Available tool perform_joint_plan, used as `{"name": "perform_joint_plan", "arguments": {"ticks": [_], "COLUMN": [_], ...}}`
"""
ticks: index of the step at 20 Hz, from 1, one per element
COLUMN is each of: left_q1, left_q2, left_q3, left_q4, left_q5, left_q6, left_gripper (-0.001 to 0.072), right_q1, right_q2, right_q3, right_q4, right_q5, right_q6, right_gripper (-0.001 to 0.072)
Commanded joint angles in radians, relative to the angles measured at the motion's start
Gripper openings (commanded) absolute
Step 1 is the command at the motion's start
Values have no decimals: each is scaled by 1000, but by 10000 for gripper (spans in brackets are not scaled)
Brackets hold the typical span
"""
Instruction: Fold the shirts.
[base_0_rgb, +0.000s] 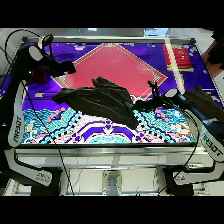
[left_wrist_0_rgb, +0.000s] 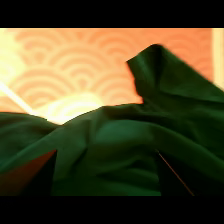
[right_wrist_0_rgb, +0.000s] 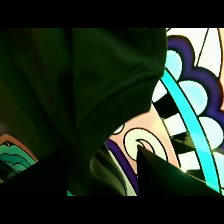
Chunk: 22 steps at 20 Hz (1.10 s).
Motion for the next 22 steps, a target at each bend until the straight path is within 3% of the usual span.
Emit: {"name": "perform_joint_plan", "arguments": {"ticks": [1, 8, 12, 17, 22], "left_q1": [21, 21, 21, 21, 21], "left_q2": [-44, -79, -79, -79, -79], "left_q3": [0, 0, 0, 0, 0], "left_q4": [68, 69, 69, 69, 69], "left_q5": [-29, -52, -53, -53, -51], "left_q6": [3, 36, 35, 35, 36], "left_gripper": [714, 712, 713, 712, 712], "right_q1": [14, -9, -26, -29, -29], "right_q2": [-103, -151, -159, -246, -303], "right_q3": [71, 222, 257, 257, 258], "right_q4": [62, -80, -166, -98, 124], "right_q5": [-35, -39, -50, 42, 56], "right_q6": [10, 80, 175, 155, 42], "right_gripper": [476, 476, 454, 440, 439]}}
